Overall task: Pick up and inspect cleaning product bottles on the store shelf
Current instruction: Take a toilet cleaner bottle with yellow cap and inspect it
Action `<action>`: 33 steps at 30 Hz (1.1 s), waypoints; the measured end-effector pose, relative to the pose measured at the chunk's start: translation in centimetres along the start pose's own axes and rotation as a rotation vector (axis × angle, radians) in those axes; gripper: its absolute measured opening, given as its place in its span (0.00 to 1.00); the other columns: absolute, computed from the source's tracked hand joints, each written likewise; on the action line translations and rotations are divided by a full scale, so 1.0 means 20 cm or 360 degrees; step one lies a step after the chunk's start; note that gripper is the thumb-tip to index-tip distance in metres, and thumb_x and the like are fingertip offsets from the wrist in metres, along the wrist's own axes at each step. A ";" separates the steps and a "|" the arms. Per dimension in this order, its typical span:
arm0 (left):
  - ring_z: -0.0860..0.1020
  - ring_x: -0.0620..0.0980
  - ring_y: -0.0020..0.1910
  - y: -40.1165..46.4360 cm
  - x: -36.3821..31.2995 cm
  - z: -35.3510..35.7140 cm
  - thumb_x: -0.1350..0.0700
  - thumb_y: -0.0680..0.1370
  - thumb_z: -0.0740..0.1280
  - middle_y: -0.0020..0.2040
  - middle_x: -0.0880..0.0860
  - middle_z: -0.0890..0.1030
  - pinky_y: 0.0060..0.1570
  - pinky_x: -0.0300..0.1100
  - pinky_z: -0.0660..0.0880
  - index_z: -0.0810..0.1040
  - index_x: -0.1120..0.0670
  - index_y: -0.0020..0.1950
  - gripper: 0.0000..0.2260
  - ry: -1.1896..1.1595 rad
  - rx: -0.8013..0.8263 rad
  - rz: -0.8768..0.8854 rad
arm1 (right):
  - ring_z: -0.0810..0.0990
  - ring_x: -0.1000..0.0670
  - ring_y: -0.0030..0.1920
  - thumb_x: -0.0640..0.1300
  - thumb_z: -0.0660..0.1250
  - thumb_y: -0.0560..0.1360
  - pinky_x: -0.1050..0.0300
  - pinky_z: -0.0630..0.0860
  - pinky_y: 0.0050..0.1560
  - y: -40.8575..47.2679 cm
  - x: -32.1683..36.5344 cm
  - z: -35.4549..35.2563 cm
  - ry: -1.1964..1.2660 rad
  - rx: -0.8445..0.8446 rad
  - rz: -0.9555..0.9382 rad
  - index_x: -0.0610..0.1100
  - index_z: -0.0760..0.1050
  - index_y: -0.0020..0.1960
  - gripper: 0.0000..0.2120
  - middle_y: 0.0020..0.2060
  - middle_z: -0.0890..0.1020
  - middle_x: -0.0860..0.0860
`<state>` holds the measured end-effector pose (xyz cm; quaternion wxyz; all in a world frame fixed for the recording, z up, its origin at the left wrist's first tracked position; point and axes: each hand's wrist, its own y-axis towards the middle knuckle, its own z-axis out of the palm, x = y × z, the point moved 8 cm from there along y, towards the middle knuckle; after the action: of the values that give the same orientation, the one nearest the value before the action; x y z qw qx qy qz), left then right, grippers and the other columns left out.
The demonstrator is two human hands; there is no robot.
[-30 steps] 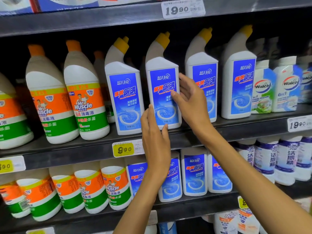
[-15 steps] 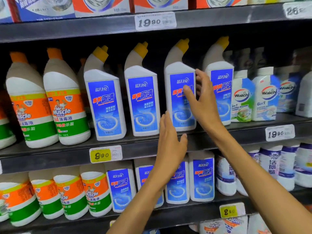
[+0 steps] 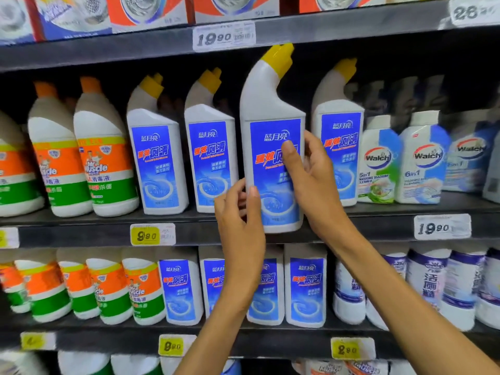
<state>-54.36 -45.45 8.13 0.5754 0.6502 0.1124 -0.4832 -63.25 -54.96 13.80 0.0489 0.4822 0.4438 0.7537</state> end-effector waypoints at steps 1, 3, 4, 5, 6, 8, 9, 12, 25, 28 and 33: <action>0.74 0.29 0.47 -0.02 -0.01 0.01 0.47 0.79 0.59 0.57 0.48 0.73 0.44 0.22 0.70 0.72 0.45 0.57 0.08 -0.0094 0.0049 -0.0030 | 0.83 0.54 0.51 0.45 0.62 0.78 0.66 0.79 0.42 -0.03 0.02 -0.01 0.0059 0.0007 0.0006 0.43 0.68 0.60 0.12 0.54 0.81 0.49; 0.77 0.32 0.51 -0.07 -0.01 0.04 0.42 0.75 0.57 0.57 0.46 0.78 0.44 0.24 0.72 0.71 0.44 0.57 0.13 -0.0288 0.0188 -0.0073 | 0.83 0.55 0.50 0.44 0.62 0.78 0.66 0.78 0.40 -0.09 0.06 -0.01 0.0100 0.0020 0.0025 0.43 0.68 0.60 0.12 0.52 0.81 0.51; 0.78 0.35 0.53 -0.09 -0.01 0.05 0.41 0.75 0.56 0.55 0.42 0.80 0.45 0.26 0.73 0.72 0.44 0.57 0.14 -0.0360 0.0251 -0.0088 | 0.83 0.56 0.50 0.44 0.62 0.78 0.67 0.78 0.40 -0.12 0.07 -0.01 0.0102 0.0036 0.0042 0.44 0.68 0.60 0.11 0.51 0.81 0.52; 0.79 0.37 0.53 -0.12 -0.01 0.06 0.40 0.76 0.56 0.53 0.39 0.81 0.46 0.28 0.74 0.73 0.44 0.56 0.14 -0.0405 0.0289 -0.0096 | 0.83 0.56 0.49 0.45 0.63 0.77 0.66 0.79 0.40 -0.15 0.08 -0.01 0.0108 0.0055 0.0073 0.44 0.69 0.59 0.12 0.51 0.82 0.53; 0.80 0.38 0.53 -0.14 -0.01 0.06 0.40 0.76 0.56 0.51 0.39 0.82 0.46 0.30 0.75 0.74 0.44 0.55 0.14 -0.0427 0.0293 -0.0098 | 0.84 0.56 0.49 0.46 0.64 0.77 0.65 0.79 0.41 -0.17 0.09 -0.01 0.0120 0.0076 0.0116 0.44 0.69 0.59 0.13 0.51 0.82 0.53; 0.82 0.41 0.51 -0.19 0.01 0.03 0.38 0.75 0.57 0.49 0.41 0.84 0.44 0.32 0.77 0.76 0.44 0.52 0.15 -0.0493 0.0233 -0.0168 | 0.84 0.53 0.49 0.50 0.65 0.73 0.59 0.81 0.45 -0.19 0.09 -0.02 0.0186 0.0126 0.0245 0.43 0.70 0.59 0.18 0.51 0.83 0.49; 0.82 0.43 0.50 -0.21 0.02 0.02 0.37 0.74 0.57 0.48 0.42 0.84 0.42 0.32 0.78 0.77 0.45 0.51 0.16 -0.0537 0.0210 -0.0248 | 0.84 0.51 0.50 0.54 0.65 0.71 0.56 0.81 0.48 -0.19 0.09 -0.02 0.0219 0.0151 0.0313 0.43 0.71 0.58 0.21 0.51 0.84 0.47; 0.84 0.45 0.47 -0.30 0.10 0.01 0.34 0.67 0.59 0.46 0.46 0.86 0.38 0.35 0.79 0.78 0.48 0.51 0.23 -0.0627 0.0319 -0.0561 | 0.84 0.48 0.49 0.61 0.62 0.68 0.53 0.80 0.50 -0.18 0.09 -0.02 0.0314 0.0226 0.0476 0.44 0.74 0.53 0.23 0.47 0.83 0.45; 0.81 0.38 0.47 -0.53 0.18 -0.02 0.30 0.67 0.56 0.51 0.41 0.83 0.39 0.31 0.76 0.76 0.37 0.55 0.23 -0.0396 0.0628 -0.0766 | 0.81 0.53 0.35 0.52 0.70 0.66 0.60 0.79 0.38 -0.28 0.01 0.02 0.0594 0.0133 0.0641 0.46 0.78 0.46 0.12 0.36 0.82 0.50; 0.78 0.31 0.48 -0.52 0.10 -0.06 0.27 0.65 0.64 0.50 0.30 0.78 0.38 0.26 0.74 0.71 0.29 0.55 0.21 -0.0378 0.0696 -0.0594 | 0.80 0.52 0.37 0.50 0.70 0.70 0.57 0.79 0.40 -0.29 0.00 -0.02 0.0623 -0.0068 0.0630 0.47 0.77 0.45 0.08 0.37 0.81 0.49; 0.81 0.44 0.53 -0.57 0.13 -0.12 0.33 0.57 0.71 0.55 0.43 0.82 0.45 0.39 0.79 0.76 0.36 0.58 0.29 -0.0637 0.0804 -0.0826 | 0.82 0.54 0.38 0.49 0.67 0.74 0.55 0.79 0.45 -0.31 0.02 0.01 0.0614 0.0064 0.0642 0.52 0.82 0.37 0.08 0.35 0.83 0.52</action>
<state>-59.91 -40.96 -1.36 0.2672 0.6143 0.0364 -0.7416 -65.47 -50.83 9.66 -0.1971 0.4092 0.3548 0.8172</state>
